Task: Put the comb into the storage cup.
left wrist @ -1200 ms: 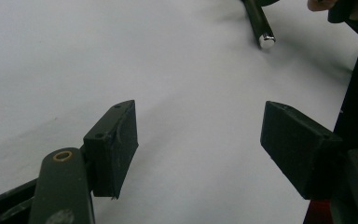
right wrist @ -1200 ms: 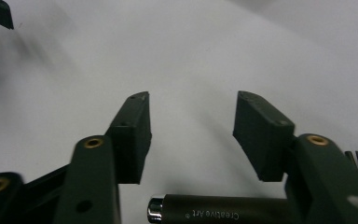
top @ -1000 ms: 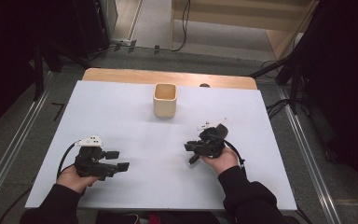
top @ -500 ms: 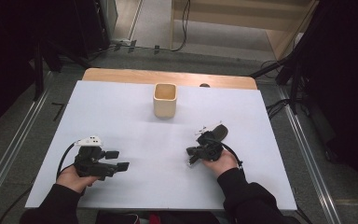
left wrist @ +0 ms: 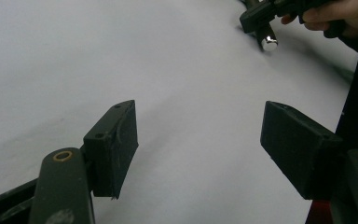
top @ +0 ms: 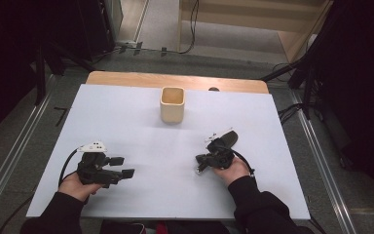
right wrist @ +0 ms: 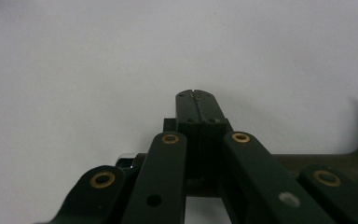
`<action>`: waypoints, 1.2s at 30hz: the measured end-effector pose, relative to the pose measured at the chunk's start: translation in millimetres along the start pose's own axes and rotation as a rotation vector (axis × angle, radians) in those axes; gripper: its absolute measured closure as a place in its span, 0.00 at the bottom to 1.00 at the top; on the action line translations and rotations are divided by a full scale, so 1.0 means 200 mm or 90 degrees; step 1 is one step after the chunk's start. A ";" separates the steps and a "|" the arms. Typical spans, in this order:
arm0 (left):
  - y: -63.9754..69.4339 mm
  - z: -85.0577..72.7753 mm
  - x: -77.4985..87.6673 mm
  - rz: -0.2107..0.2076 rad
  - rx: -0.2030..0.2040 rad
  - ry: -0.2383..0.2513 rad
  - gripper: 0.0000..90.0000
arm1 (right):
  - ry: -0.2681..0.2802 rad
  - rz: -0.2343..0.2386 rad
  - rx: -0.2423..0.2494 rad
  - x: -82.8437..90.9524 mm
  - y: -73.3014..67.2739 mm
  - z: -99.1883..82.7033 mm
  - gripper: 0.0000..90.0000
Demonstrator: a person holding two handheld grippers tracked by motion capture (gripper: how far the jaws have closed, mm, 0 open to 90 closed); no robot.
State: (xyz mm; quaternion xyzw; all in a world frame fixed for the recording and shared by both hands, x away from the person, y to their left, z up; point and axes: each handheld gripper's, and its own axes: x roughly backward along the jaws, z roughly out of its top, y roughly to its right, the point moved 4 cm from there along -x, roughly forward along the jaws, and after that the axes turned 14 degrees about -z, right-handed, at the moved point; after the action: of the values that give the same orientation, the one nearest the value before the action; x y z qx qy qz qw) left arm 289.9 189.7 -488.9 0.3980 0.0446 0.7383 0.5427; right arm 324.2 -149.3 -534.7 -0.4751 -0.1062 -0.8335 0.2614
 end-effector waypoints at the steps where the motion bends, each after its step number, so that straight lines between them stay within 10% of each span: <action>1: 0.00 0.00 0.00 0.002 -0.001 -0.001 0.31 | 0.001 0.002 0.002 0.00 0.00 0.00 0.98; 36: -0.03 0.05 -0.03 0.009 -0.015 -0.013 0.31 | -0.014 -0.030 -0.037 0.07 0.11 -0.10 0.97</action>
State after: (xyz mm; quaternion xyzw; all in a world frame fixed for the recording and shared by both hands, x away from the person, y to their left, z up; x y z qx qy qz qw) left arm 301.1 184.0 -488.3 0.3994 0.0274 0.7385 0.5425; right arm 315.4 -180.1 -534.3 -0.4889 -0.0960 -0.8369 0.2265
